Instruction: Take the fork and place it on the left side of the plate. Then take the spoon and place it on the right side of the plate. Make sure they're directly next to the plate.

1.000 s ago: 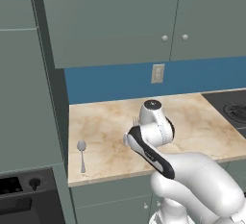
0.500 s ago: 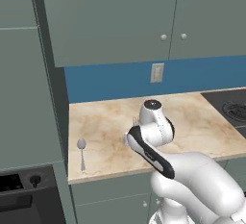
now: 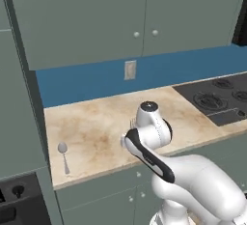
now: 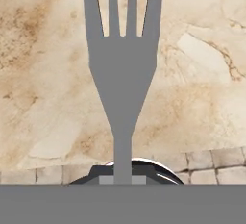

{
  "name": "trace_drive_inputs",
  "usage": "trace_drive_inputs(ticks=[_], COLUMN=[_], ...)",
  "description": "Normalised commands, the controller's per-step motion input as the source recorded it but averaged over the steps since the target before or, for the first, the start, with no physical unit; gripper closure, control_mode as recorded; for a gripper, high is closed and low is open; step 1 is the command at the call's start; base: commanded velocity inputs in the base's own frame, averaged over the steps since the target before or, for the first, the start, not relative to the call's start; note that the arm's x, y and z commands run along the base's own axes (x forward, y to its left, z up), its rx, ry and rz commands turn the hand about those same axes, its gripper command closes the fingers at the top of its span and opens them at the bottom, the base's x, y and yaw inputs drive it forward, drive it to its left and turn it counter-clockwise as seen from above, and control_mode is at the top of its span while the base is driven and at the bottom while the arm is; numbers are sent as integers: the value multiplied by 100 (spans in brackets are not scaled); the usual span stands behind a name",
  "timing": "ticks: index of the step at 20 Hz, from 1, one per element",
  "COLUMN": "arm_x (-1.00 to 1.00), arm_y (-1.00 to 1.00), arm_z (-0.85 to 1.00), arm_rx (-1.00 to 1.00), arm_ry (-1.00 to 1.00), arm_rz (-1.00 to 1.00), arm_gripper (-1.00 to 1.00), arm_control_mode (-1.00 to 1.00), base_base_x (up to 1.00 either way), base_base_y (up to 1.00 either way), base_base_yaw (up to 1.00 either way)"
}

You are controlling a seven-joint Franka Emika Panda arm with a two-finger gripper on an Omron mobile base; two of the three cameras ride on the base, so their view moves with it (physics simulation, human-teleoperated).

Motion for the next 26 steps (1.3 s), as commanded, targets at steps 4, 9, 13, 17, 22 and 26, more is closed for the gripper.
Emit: trace_drive_inputs(ticks=[4, 9, 13, 17, 22, 26], arm_x=[0, 0, 0, 0, 0, 0], arm_y=[0, 0, 0, 0, 0, 0], arm_z=[0, 0, 0, 0, 0, 0], arm_rx=[0, 0, 0, 0, 0, 0], arm_ry=[0, 0, 0, 0, 0, 0], arm_rz=[0, 0, 0, 0, 0, 0], arm_gripper=[100, 100, 100, 100, 100, 100], arm_control_mode=[100, 100, 100, 100, 100, 100], base_base_x=[-1, 0, 0, 0, 2, 1], base_base_y=[0, 0, 0, 0, 0, 0], base_base_yaw=[-57, -73, -84, -82, -78, -84])
